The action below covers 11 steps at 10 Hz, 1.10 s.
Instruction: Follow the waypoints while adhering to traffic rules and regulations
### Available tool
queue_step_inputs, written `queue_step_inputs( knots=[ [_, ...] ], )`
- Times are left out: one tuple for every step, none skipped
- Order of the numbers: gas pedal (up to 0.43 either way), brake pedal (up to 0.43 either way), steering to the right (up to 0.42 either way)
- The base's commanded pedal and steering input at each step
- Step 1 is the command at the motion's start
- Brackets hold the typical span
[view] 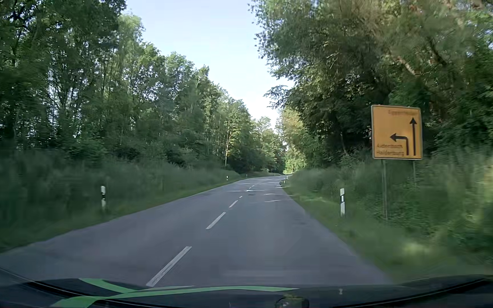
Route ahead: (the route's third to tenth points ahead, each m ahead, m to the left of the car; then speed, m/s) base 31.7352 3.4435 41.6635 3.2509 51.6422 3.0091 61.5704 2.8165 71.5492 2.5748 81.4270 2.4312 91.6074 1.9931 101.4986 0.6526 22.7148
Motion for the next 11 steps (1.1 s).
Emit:
queue_step_inputs(
  knots=[
    [0.079,0.0,-0.001],
    [0.028,0.0,-0.001],
    [0.0,0.0,0.0],
    [0.0,0.0,0.0],
    [0.0,0.0,0.0],
    [0.02,0.0,-0.001],
    [0.039,0.0,-0.001],
    [0.059,0.0,-0.001],
    [0.067,0.0,-0.001],
    [0.087,0.0,-0.001],
    [0.11,0.0,-0.001]
  ],
)
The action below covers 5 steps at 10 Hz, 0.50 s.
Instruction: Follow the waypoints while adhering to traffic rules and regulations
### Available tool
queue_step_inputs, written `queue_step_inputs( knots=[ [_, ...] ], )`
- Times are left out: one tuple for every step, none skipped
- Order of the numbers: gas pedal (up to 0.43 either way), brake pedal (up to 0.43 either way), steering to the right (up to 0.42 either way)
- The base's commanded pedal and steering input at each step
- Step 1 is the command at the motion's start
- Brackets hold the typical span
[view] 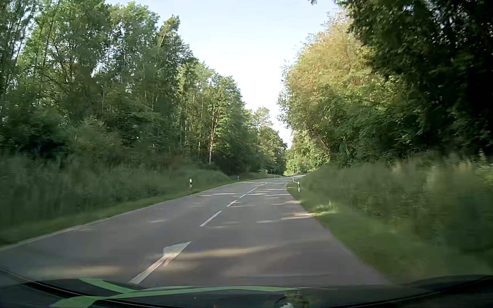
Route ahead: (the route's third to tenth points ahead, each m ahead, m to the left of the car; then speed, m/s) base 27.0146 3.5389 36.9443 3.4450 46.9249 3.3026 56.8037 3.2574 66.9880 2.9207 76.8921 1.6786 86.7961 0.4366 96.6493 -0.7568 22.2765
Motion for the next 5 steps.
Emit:
queue_step_inputs(
  knots=[
    [0.118,0.0,-0.001],
    [0.118,0.0,-0.001],
    [0.118,0.0,-0.001],
    [0.118,0.0,0.0],
    [0.118,0.0,0.003]
  ],
)
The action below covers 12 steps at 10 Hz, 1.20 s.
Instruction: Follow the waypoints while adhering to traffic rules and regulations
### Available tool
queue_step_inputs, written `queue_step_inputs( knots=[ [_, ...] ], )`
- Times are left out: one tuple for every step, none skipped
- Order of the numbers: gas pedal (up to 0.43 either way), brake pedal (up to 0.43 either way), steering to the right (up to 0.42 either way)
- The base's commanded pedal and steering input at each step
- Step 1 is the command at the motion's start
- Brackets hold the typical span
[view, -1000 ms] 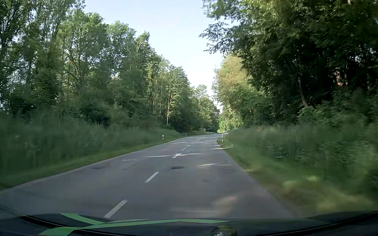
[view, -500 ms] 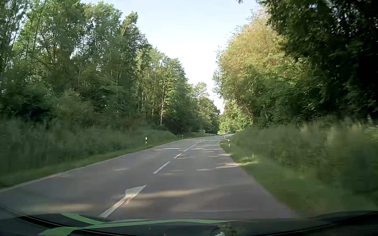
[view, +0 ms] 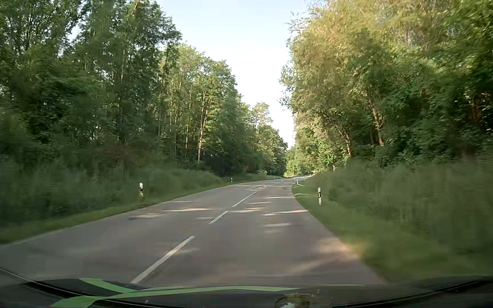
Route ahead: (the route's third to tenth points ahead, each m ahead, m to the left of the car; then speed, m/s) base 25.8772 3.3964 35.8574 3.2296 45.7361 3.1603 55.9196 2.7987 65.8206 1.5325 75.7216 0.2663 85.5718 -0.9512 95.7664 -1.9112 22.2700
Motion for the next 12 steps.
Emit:
queue_step_inputs(
  knots=[
    [0.118,0.0,0.007],
    [0.138,0.0,0.01],
    [0.138,0.0,0.01],
    [0.15,0.0,0.006],
    [0.15,0.0,0.006],
    [0.15,0.0,0.006],
    [0.157,0.0,0.006],
    [0.157,0.0,0.006],
    [0.157,0.0,0.006],
    [0.157,0.0,0.006],
    [0.157,0.0,0.006],
    [0.15,0.0,0.006]
  ],
)
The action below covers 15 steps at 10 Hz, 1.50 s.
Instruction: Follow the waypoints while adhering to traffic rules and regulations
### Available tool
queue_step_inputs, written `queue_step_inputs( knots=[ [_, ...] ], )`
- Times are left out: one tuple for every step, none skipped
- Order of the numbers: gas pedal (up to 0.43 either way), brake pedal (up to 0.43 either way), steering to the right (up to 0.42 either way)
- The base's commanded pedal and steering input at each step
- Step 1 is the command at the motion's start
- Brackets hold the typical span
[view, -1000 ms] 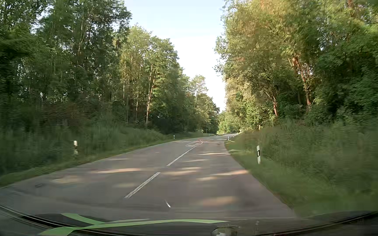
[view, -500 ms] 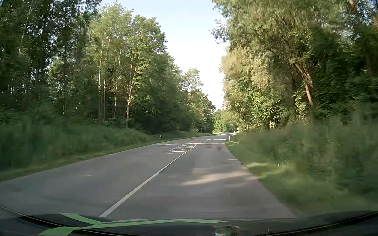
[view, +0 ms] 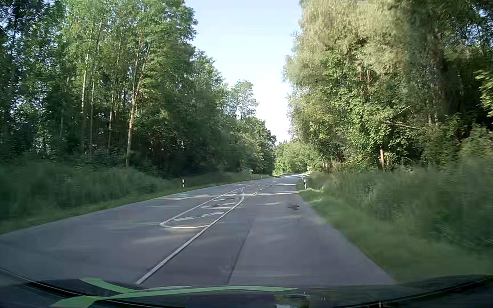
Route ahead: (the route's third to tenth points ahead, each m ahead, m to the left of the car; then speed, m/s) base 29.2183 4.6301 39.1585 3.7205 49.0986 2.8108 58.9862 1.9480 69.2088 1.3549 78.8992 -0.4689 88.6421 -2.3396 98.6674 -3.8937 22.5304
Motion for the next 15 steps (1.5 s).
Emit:
queue_step_inputs(
  knots=[
    [0.138,0.0,0.006],
    [0.13,0.0,0.006],
    [0.13,0.0,0.006],
    [0.13,0.0,0.006],
    [0.13,0.0,0.006],
    [0.13,0.0,0.006],
    [0.13,0.0,0.007],
    [0.13,0.0,0.007],
    [0.13,0.0,0.007],
    [0.13,0.0,0.008],
    [0.13,0.0,0.009],
    [0.13,0.0,0.009],
    [0.13,0.0,0.01],
    [0.13,0.0,0.012],
    [0.13,0.0,0.012]
  ],
)
